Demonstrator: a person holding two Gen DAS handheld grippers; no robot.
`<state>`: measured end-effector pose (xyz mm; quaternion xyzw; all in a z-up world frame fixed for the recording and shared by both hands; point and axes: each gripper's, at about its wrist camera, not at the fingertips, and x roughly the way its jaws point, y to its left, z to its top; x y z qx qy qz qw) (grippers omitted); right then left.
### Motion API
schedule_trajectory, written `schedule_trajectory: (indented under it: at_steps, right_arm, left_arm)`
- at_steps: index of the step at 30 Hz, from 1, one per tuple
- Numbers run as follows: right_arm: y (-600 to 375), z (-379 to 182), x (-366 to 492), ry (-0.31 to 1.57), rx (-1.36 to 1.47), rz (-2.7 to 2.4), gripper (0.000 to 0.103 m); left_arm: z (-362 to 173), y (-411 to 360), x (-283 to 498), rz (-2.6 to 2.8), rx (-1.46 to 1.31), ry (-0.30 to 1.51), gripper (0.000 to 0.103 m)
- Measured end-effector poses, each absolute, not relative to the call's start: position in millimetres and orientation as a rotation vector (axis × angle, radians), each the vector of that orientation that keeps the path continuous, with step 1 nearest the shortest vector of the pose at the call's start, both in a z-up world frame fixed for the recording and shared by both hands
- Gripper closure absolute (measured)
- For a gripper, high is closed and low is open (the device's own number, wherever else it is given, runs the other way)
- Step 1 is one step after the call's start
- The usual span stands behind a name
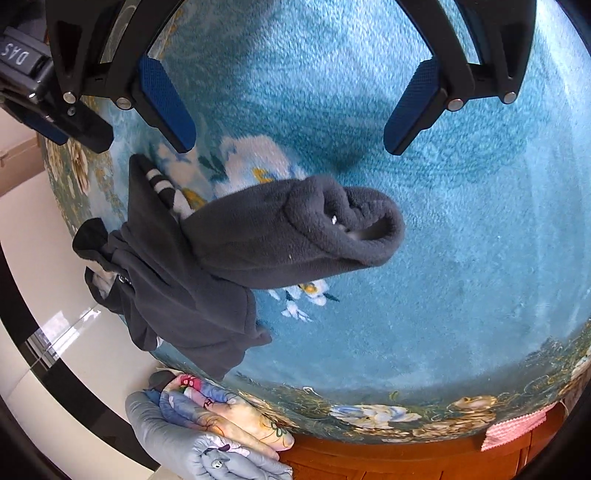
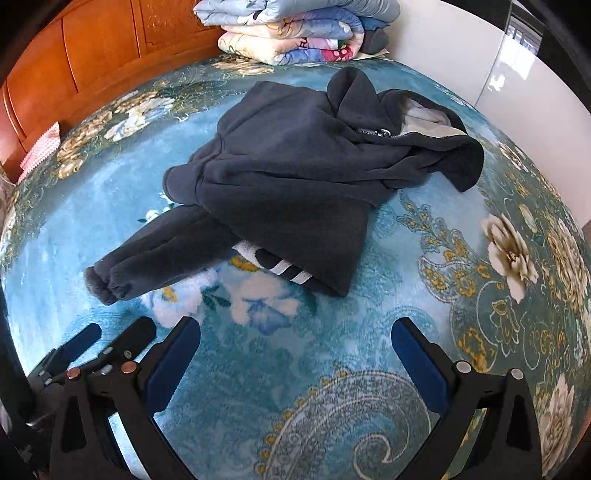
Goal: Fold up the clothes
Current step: 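Reach both grippers toward the crumpled dark hoodie on the bed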
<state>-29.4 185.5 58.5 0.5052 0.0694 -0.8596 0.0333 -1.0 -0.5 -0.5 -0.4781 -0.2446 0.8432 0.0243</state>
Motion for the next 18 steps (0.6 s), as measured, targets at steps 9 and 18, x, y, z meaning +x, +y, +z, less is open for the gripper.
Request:
schedule_trajectory:
  at_steps: [9,18]
  right_arm:
    - [181.7,46.3,-50.5,0.25,1.57,-2.615,0.0]
    - [175.1,40.1,-66.5,0.288,1.569,-2.591,0.0]
  left_arm:
    - [-11.5,-11.9,-14.8,2.596,-1.503,-0.815,0.0]
    - [-16.8,-26.0,-21.2,2.601,-1.509,-0.848,0.0]
